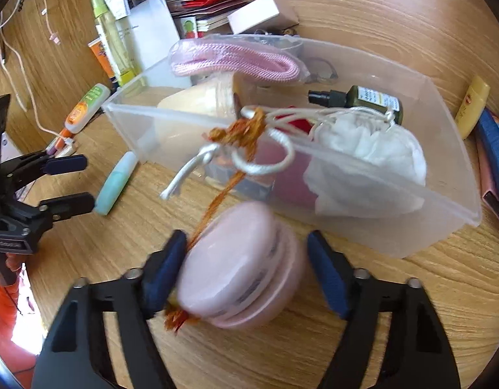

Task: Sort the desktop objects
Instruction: 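Grasp the teal tube with the left gripper while the right gripper grasps the pink compact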

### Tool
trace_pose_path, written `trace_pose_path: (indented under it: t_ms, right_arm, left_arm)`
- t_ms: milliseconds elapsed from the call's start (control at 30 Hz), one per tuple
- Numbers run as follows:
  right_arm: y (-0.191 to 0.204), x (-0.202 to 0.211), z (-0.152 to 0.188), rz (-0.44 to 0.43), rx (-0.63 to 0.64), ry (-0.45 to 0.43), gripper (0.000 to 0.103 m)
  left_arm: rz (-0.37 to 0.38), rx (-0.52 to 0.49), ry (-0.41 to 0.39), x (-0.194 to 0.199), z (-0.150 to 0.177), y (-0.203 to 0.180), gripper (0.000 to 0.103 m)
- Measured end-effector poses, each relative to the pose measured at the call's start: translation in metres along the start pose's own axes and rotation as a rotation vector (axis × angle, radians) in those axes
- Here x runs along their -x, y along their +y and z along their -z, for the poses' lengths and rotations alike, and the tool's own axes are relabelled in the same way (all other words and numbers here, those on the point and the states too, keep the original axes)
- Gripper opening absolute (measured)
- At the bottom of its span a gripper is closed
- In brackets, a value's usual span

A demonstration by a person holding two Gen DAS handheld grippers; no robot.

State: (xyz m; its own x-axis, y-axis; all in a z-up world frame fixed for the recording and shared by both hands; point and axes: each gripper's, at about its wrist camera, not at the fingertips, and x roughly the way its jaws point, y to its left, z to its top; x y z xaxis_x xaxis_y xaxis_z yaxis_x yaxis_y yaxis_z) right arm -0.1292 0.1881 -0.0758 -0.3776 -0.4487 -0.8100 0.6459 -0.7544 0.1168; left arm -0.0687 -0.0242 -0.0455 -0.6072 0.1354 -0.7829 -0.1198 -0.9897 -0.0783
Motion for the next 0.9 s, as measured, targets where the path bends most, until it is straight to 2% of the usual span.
trace_pose_path:
  t_ms: [200, 467, 533, 600, 667, 833, 900]
  right_arm:
    - [-0.008, 0.006, 0.009, 0.013, -0.013, -0.008, 0.058]
    - [-0.039, 0.034, 0.024, 0.023, -0.117, -0.005, 0.059]
    - [-0.046, 0.040, 0.027, 0.021, -0.141, 0.001, 0.064]
    - [-0.050, 0.048, 0.031, 0.020, -0.162, -0.011, 0.074]
    - [-0.051, 0.055, 0.034, 0.006, -0.167, -0.026, 0.078]
    - [-0.050, 0.067, 0.038, 0.027, -0.152, -0.059, 0.080]
    - [-0.051, 0.069, 0.040, 0.043, -0.150, -0.062, 0.080]
  left_arm:
    - [0.015, -0.008, 0.016, -0.009, -0.003, -0.007, 0.074]
    - [0.026, -0.035, 0.047, -0.020, -0.007, -0.021, 0.074]
    - [0.019, -0.039, 0.058, -0.024, -0.008, -0.023, 0.074]
    - [0.012, -0.038, 0.057, -0.026, -0.010, -0.024, 0.074]
    - [0.007, -0.030, 0.056, -0.027, -0.011, -0.024, 0.074]
    - [-0.031, -0.014, 0.046, -0.031, -0.014, -0.023, 0.072]
    - [-0.046, -0.009, 0.038, -0.030, -0.015, -0.022, 0.064]
